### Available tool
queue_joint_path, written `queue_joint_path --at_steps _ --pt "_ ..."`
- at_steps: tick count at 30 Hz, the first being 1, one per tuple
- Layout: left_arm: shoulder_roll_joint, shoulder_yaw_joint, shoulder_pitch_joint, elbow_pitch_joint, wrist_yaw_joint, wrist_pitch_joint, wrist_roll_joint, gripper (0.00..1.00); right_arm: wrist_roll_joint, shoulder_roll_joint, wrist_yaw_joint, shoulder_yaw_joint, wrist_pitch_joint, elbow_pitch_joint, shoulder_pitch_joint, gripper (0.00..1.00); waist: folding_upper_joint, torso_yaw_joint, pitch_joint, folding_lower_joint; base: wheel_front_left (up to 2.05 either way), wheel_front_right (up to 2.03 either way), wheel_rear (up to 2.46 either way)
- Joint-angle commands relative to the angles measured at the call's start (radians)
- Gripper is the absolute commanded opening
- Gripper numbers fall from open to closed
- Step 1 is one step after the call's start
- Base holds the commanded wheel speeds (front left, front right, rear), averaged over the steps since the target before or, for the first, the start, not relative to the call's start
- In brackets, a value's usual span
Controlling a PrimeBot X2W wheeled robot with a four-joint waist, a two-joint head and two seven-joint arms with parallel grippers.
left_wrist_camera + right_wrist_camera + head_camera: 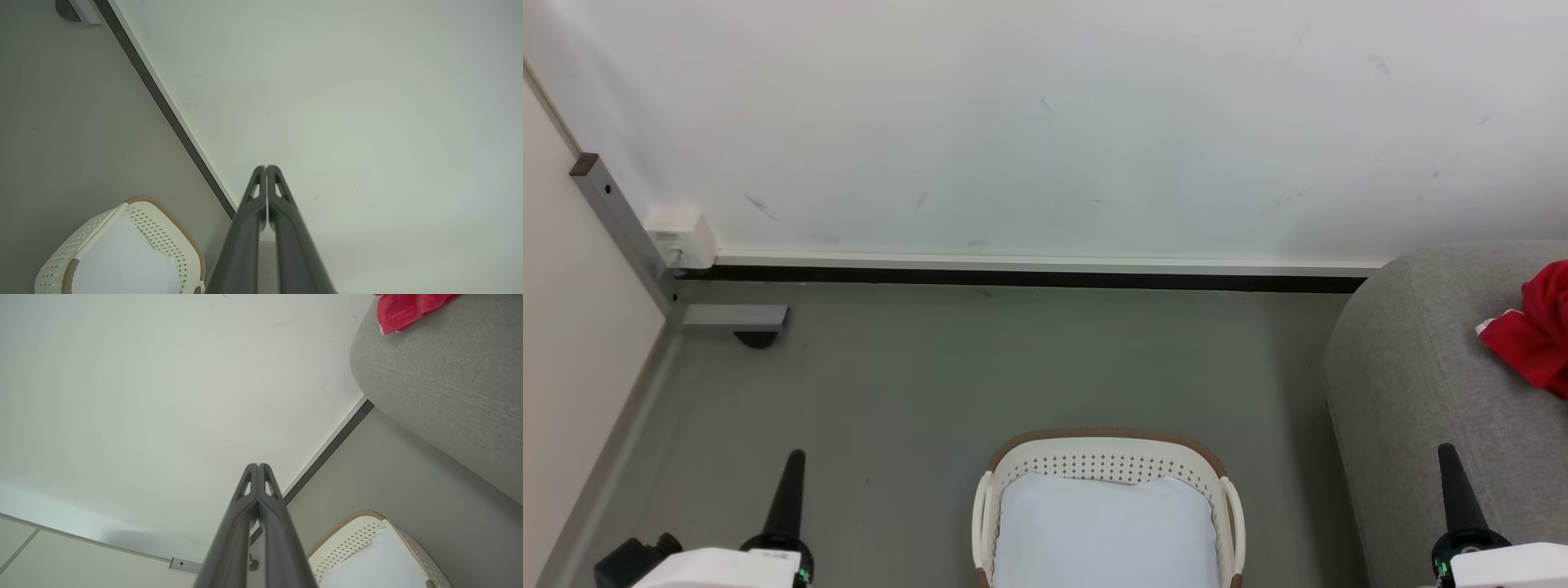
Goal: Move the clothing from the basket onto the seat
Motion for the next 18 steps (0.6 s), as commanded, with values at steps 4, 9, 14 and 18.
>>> queue_joint_path --at_steps 4,9,14,18 --pt "0.002 0.011 -0.016 -0.015 0.0 0.016 -0.05 0.0 0.05 0.0 -0.001 -0.01 0.014 -0.012 -0.024 0.0 0.0 0.0 0.0 0.0 0.0 0.0 0.0" --pt "0.002 0.017 -0.016 -0.017 0.0 0.027 -0.095 0.0 0.094 0.001 -0.001 -0.016 0.026 -0.012 -0.023 0.0 0.0 0.001 0.001 0.0 0.0 0.0 0.0" --pt "0.001 0.023 -0.015 -0.019 0.0 0.04 -0.132 0.0 0.136 0.001 -0.001 -0.022 0.039 -0.013 -0.022 0.0 0.0 0.001 0.001 0.0 0.0 0.0 0.0" --pt "0.0 0.027 -0.015 -0.021 0.0 0.049 -0.165 0.0 0.165 0.002 -0.001 -0.027 0.048 -0.014 -0.023 0.0 0.0 0.001 0.002 0.0 0.0 0.0 0.0"
